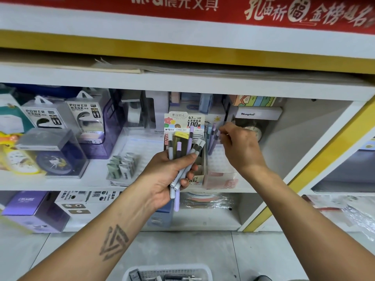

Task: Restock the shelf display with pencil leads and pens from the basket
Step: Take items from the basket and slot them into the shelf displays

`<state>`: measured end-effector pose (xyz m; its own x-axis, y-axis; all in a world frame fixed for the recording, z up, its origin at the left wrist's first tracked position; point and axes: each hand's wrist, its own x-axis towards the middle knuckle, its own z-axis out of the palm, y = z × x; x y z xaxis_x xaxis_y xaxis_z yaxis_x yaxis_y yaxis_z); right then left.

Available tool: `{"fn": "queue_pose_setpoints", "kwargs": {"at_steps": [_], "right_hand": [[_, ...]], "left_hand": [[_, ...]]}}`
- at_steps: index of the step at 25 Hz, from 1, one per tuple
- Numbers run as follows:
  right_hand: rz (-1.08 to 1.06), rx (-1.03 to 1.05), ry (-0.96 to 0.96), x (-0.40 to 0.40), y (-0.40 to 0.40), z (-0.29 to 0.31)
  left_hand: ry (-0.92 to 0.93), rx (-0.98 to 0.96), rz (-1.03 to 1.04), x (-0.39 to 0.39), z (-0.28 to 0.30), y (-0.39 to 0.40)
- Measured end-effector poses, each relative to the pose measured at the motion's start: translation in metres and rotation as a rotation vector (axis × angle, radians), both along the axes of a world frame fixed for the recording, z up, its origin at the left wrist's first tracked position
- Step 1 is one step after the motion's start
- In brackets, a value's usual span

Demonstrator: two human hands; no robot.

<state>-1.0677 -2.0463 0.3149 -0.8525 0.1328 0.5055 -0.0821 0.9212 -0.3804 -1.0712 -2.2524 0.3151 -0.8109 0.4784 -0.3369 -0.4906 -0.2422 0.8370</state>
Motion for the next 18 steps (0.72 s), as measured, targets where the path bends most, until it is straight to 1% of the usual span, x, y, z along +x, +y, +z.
{"fn": "queue_pose_setpoints", "kwargs": {"at_steps": [2, 4, 5, 6, 8, 9, 10, 12, 15, 18], "right_hand": [[-0.012, 0.049, -0.080, 0.000, -0.002, 0.001], [-0.042, -0.012, -0.135, 0.001, -0.006, 0.003], [-0.051, -0.118, -0.126, 0.002, -0.009, 0.006], [-0.040, -0.293, -0.122, 0.002, -0.010, 0.009], [0.042, -0.741, -0.177, 0.004, -0.014, 0.018], [0.081, -0.899, -0.218, 0.007, -0.015, 0.022], [0.102, -0.977, -0.253, 0.008, -0.016, 0.024], [0.098, -1.032, -0.279, 0.009, -0.015, 0.024], [0.056, -1.166, -0.199, 0.009, -0.009, 0.026], [-0.100, -1.239, 0.045, 0.009, 0.005, 0.030]], "left_hand": [[0.005, 0.004, -0.012, 0.000, 0.000, 0.000], [0.010, 0.011, -0.030, 0.000, 0.000, 0.001], [0.016, 0.011, -0.044, 0.001, 0.000, 0.001], [0.024, 0.008, -0.061, 0.001, 0.000, 0.001], [0.044, -0.006, -0.100, 0.004, 0.000, 0.002], [0.050, -0.011, -0.119, 0.005, 0.000, 0.003], [0.052, -0.012, -0.136, 0.007, 0.000, 0.004], [0.050, -0.006, -0.165, 0.009, 0.000, 0.004], [0.030, 0.020, -0.199, 0.007, 0.002, 0.002], [-0.007, 0.023, -0.217, 0.006, 0.003, 0.000]]}}
